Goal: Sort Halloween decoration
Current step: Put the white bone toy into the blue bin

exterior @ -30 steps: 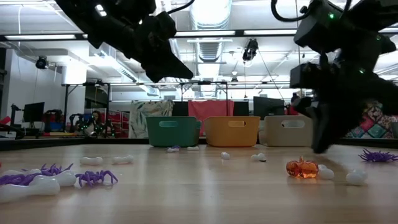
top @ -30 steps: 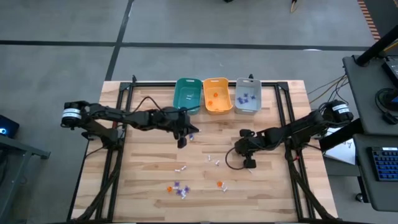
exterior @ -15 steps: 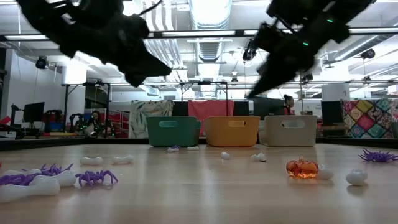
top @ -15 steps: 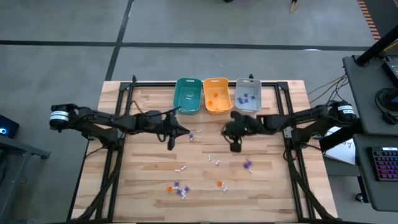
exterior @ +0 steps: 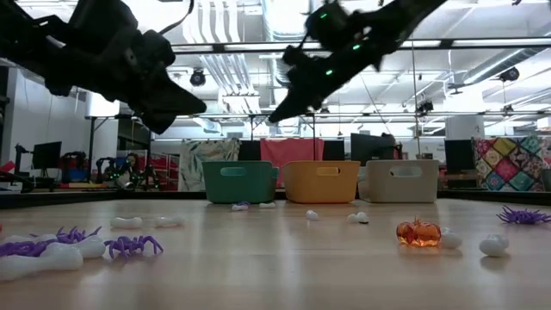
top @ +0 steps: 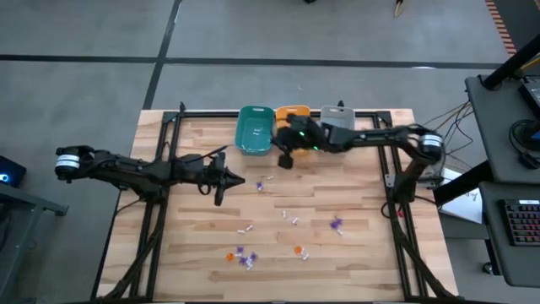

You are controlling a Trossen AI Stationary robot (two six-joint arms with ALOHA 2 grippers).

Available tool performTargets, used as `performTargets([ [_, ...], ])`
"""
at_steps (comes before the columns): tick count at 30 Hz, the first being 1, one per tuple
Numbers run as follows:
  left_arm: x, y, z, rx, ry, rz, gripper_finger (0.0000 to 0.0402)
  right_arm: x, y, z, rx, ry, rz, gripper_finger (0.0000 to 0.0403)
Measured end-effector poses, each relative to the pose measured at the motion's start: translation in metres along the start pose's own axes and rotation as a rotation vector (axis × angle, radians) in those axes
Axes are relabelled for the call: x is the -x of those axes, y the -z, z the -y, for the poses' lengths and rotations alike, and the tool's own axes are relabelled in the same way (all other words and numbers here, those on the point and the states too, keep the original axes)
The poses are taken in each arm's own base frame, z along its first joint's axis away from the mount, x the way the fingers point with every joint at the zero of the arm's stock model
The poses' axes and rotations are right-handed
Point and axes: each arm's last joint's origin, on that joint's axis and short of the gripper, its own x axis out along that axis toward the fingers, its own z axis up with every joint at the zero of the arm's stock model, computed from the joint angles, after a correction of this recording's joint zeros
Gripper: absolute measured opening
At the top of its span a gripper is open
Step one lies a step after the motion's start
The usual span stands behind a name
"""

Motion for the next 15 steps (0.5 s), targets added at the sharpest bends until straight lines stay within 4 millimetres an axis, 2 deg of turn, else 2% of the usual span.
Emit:
performTargets([
  [6, 0.007, 0.015, -0.001, 0.025, 0.027, -0.055, 0.0, -0.05, -0.011, 0.035, 0.008, 0.028, -0.01, 0.0008],
  [12, 0.009, 0.021, 0.001, 0.046, 0.077, -0.105, 0.0, -0.089, -0.004, 0.07, -0.033, 0.065, -0.086, 0.0008],
  [15, 0.009, 0.021, 0.001, 0.048, 0.084, -0.106, 0.0, -0.103, 0.002, 0.086, -0.069, 0.08, -0.129, 0.0008],
])
